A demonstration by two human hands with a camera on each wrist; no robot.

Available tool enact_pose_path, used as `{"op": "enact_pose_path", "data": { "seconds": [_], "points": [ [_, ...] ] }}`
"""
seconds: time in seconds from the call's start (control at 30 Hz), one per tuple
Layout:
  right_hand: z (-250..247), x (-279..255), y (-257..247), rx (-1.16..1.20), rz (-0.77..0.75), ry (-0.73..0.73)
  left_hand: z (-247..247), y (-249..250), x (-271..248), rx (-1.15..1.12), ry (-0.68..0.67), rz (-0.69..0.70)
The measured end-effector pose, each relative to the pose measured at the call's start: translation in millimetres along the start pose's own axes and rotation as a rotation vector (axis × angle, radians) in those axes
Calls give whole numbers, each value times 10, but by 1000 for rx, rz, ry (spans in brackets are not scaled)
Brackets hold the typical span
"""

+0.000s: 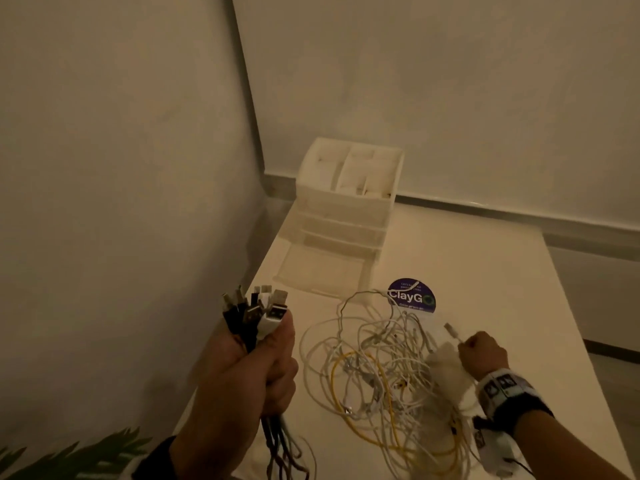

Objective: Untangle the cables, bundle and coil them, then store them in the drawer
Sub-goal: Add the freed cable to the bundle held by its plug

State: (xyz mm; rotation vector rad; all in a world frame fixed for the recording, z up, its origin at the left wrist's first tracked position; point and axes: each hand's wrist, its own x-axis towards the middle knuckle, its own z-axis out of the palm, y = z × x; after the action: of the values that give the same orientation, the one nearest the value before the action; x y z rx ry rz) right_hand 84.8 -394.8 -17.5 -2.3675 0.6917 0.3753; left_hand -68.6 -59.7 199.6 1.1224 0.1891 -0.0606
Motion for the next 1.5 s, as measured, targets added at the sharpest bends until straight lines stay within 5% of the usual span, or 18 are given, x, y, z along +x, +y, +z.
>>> {"op": "enact_pose_path", "data": {
  "seconds": [0.17,0.33,0.5,0.63,0.73,1.0,1.27,1.5],
  "points": [
    [-640,-721,-401,1127,146,-160,-86,42,-29,-14,-6,-58],
    [-1025,-1659,-961,1370,-131,-296,-93,84,-78,-11,-14,-72],
    [-962,-2770,-1565,1107,-690,-150,18,221,-65,12,-76,-6],
    [-473,-3289,-1788,750,-907,127,104,335,-83,-8,-79,119],
    [-227,-3429,-1800,778,-895,190,25,294,-161,-15,-82,167],
    [-59,-3531,-1598,733,-895,86,-157,179,-282,-3,-125,80],
    [228,-3267,-1323,265,-1089,98,-214,318,-329,224,-40,425],
    [737,-2318,-1133,-36,-1081,-40,-297,747,-370,169,-83,683]
  ]
}}
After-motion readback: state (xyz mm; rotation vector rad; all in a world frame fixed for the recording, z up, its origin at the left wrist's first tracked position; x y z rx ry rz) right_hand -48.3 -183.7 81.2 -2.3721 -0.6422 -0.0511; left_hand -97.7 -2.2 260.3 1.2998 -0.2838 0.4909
